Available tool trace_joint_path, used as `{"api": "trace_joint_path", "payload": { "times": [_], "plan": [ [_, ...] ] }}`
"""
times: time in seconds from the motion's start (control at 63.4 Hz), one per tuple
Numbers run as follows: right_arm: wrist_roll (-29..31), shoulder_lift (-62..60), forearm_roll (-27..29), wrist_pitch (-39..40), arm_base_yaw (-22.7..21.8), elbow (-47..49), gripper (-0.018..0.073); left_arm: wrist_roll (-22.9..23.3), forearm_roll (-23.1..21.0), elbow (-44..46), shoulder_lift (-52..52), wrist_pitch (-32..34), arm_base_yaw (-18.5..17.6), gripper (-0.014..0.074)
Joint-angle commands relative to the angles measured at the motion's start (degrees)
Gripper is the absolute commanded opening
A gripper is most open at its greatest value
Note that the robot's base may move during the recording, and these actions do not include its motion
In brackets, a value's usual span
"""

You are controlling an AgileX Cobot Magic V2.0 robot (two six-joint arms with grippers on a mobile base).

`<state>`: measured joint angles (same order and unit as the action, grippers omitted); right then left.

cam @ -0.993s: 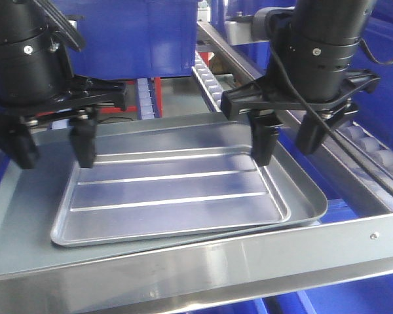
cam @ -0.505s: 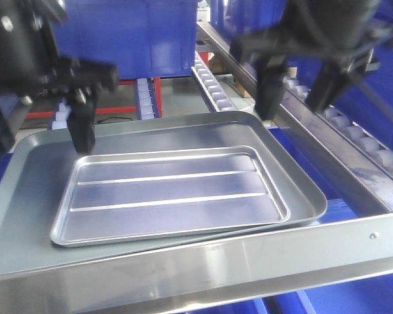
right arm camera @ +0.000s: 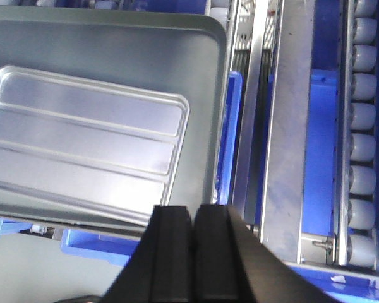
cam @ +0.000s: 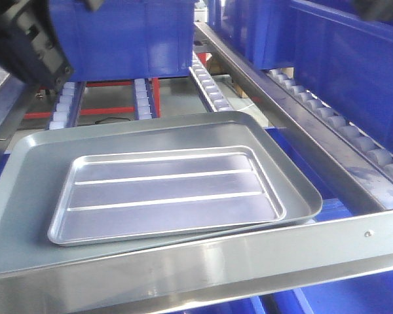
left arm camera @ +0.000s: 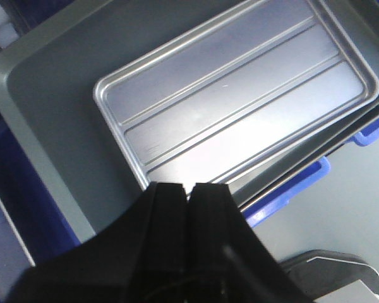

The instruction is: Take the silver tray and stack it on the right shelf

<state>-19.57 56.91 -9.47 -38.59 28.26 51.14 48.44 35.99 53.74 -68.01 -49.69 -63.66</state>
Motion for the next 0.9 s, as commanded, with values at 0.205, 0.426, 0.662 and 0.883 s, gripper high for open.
{"api": "trace_joint_path", "payload": {
  "times": [0.205,0.426,0.662,0.883],
  "plan": [
    [0.44,-19.43,-1.27,20.84,-0.25,-23.04,0.0057,11.26,16.70,-10.78,6.90,15.06,-6.71,-0.0100],
    [0.44,-23.82,-1.27,30.44,-0.25,-30.57,0.0057,11.26,17.09,-11.17,6.80,15.70,-6.71,-0.0100],
    [0.44,-23.82,-1.27,30.12,-0.25,-30.57,0.0057,11.26,17.09,-11.17,6.80,15.70,-6.71,-0.0100],
    [0.44,-23.82,-1.27,30.05,-0.25,-30.57,0.0057,11.26,17.09,-11.17,6.80,15.70,-6.71,-0.0100]
  ]
}}
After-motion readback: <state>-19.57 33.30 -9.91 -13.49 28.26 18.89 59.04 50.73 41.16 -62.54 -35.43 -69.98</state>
